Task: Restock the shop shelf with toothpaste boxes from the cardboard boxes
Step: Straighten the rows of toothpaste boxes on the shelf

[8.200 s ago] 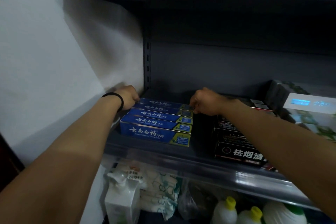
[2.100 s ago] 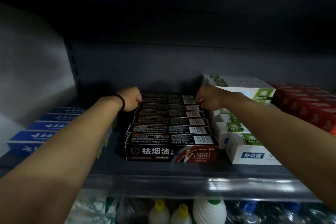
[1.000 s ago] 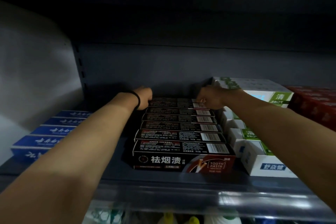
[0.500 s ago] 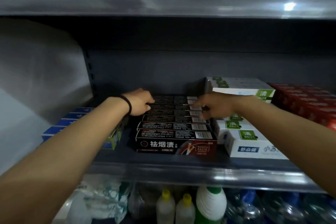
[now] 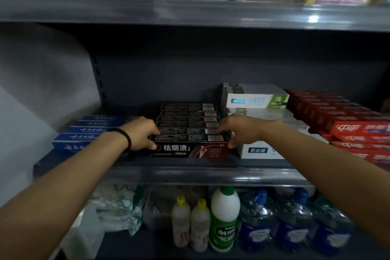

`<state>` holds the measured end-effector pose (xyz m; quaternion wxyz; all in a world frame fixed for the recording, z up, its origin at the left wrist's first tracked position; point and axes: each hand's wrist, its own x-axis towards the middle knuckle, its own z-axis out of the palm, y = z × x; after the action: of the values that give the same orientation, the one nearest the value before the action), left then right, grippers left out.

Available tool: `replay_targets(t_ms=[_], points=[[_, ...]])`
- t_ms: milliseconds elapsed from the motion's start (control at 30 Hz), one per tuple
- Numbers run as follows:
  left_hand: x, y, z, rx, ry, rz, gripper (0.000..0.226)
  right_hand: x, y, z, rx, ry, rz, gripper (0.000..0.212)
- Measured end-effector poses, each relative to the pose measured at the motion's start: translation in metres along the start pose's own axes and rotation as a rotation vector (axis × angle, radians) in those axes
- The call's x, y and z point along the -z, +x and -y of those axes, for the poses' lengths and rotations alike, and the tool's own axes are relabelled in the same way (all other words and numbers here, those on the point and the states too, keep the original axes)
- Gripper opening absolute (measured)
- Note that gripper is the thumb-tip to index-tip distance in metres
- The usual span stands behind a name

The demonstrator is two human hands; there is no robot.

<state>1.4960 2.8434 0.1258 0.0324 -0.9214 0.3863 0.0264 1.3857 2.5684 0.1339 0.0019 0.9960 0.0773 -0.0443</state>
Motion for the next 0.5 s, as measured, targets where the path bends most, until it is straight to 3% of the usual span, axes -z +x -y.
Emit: replay_targets(t_ms=[100, 267, 500], points=[[-0.0021, -0.0008, -0.0023, 0.002, 0.024, -0.037, 0.016, -0.0008, 0.003, -0.0013, -0.013, 0.02, -0.018, 0.058], [-0.0025, -0.0001, -0.0041, 0.018, 0.009, -0.046, 0.027, -0.001, 0.0041, 0.0002, 0.002, 0.022, -0.037, 0.053], [0.0, -0.0012, -0.0052, 0.018, 0.053, -0.048, 0.022, -0.0009, 0.0014, 0.0015, -0.01, 0.009, -0.031, 0.055]])
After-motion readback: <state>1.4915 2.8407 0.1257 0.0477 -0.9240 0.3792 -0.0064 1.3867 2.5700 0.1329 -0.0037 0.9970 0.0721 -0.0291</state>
